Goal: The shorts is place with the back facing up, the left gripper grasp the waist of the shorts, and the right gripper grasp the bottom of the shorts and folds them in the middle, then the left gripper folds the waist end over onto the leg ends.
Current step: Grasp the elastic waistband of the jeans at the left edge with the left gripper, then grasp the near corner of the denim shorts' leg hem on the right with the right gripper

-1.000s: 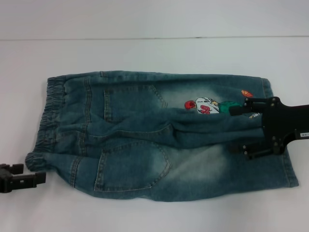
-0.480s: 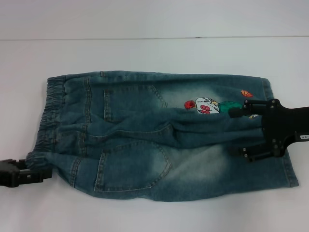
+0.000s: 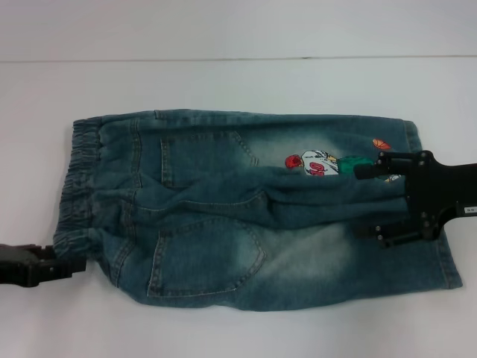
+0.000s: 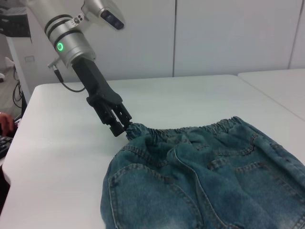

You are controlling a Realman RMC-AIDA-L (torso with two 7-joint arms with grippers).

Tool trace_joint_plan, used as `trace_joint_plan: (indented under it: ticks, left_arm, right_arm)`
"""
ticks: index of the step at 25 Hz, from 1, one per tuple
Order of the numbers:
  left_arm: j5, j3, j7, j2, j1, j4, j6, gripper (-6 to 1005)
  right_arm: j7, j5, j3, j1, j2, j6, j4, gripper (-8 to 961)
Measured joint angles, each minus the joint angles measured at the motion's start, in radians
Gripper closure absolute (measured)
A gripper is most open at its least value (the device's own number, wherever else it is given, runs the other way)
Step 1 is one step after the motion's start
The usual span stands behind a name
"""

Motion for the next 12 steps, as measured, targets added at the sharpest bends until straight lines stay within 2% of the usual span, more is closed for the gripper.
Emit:
trace_joint_plan:
  ticks: [2, 5, 12]
  left_arm:
    - [0.0, 0.0, 0.002, -0.004, -0.003, 0.0, -0.012, 229]
    - [0.0, 0.0, 0.003, -0.01, -0.007, 0.0, -0.036, 466]
    - [-0.005, 0.0, 0.005, -0.015, -0.01, 0.0, -0.057, 630]
  right_arm:
    - [-0.001, 0.0, 0.001, 0.0, 0.0, 0.001, 0.0, 10]
    - [-0.001, 0.0, 0.003, 0.0, 0.0, 0.0, 0.0, 10]
    - [-0.001, 0.002, 0.005, -0.005, 0.0, 0.0, 0.0, 9]
